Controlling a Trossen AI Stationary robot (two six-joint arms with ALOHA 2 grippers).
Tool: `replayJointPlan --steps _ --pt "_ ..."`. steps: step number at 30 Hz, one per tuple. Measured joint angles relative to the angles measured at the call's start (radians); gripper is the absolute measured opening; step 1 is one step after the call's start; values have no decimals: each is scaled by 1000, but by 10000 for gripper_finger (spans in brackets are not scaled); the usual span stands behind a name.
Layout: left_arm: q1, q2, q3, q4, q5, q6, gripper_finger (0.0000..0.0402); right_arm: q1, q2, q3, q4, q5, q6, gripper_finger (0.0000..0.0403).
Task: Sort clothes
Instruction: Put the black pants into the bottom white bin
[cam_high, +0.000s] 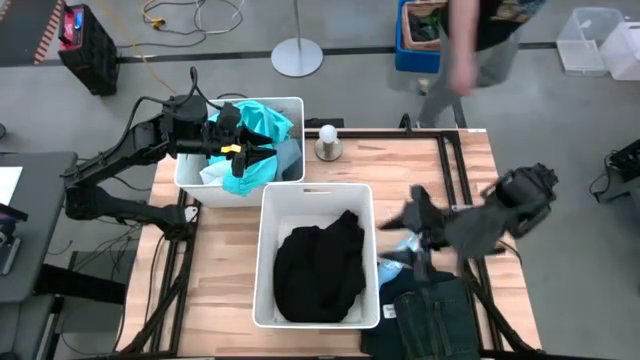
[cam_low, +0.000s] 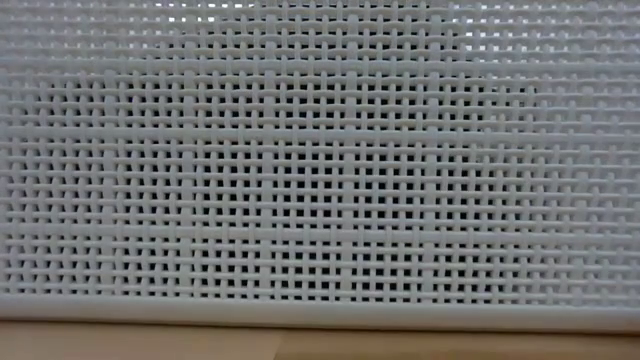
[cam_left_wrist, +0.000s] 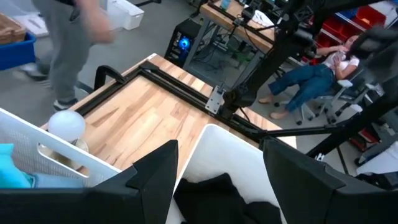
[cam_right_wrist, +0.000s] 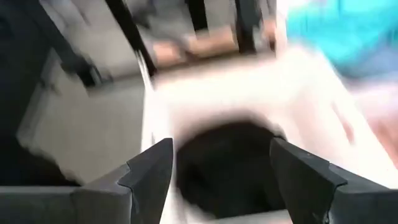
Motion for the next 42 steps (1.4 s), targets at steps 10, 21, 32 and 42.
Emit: replayJointPlan --steps 10,21,32,42 --pt "0 0 0 0 0 9 231 196 57 -111 -220 -89 266 282" --pt "0 0 0 1 0 21 231 315 206 -294 -223 -259 436 282" --pt "0 0 0 1 0 23 231 467 421 -293 -21 -399 645 282" --pt "0 0 0 1 0 34 231 530 563 -292 -52 -415 839 282"
